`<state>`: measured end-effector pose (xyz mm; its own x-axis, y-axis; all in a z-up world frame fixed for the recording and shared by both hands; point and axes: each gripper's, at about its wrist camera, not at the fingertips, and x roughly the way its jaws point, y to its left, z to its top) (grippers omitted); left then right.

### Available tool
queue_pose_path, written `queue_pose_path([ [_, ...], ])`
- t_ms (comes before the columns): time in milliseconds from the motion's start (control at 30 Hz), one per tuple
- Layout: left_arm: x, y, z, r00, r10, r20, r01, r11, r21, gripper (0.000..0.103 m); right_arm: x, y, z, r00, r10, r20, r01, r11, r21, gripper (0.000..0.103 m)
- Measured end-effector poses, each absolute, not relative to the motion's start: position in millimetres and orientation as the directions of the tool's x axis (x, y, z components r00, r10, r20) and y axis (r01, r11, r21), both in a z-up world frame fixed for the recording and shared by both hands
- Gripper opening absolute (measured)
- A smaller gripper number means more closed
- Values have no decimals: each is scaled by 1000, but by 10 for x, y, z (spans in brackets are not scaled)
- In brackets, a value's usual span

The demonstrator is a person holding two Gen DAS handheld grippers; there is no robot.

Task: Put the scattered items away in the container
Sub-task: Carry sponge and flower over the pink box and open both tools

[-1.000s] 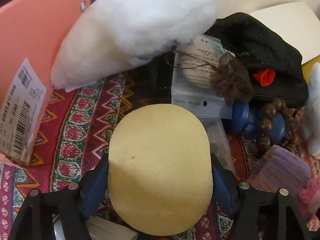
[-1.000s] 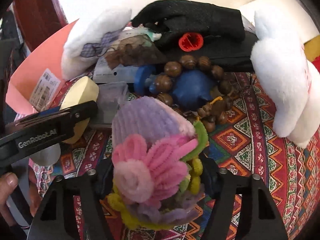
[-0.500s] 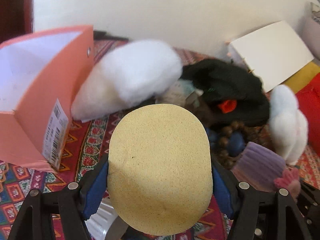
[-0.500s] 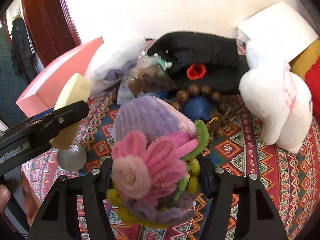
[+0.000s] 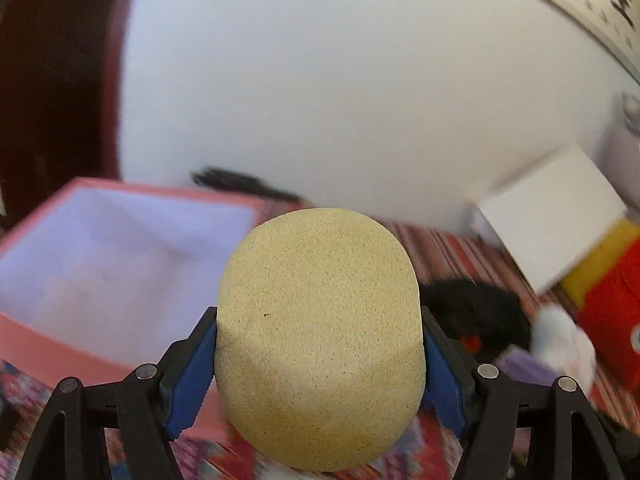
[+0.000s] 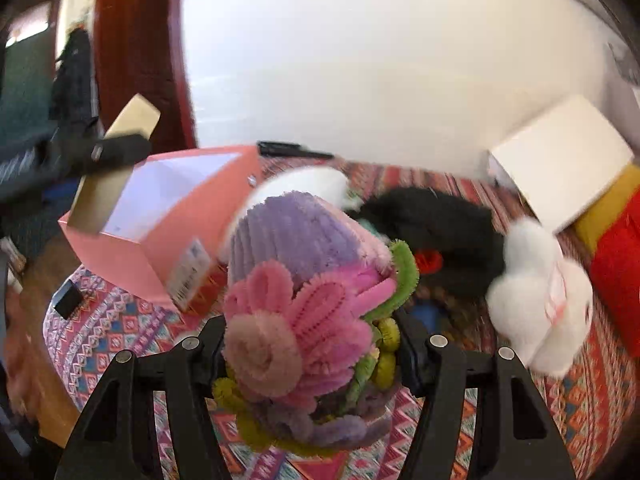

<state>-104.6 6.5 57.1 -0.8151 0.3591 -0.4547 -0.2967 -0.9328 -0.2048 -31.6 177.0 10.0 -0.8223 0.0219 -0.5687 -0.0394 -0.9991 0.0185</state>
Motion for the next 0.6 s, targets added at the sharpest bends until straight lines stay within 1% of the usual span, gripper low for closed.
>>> queue_pose_path([
  [100,-1267,-287,653,-855,281,-436,-220,-958,-186,77,-463,1504,252,-839,-8,-544,6,-1000,4,67],
  [267,-1593,-774,597,-870,185,-457,-111,-977,-185,77,-885,1027,495,-862,-67,-503,96,-995,-33,67],
  [433,-1980,-1229,441,-861,105,-498,-19,-984,-175,77,-1370,478,579,-846,-135,-515,185,-982,-46,67],
  [600,-2302,-1371,280,-845,82,-528,14,-984,-176,77,-1822,-1,511,-829,-165,-535,246,-966,-84,67],
])
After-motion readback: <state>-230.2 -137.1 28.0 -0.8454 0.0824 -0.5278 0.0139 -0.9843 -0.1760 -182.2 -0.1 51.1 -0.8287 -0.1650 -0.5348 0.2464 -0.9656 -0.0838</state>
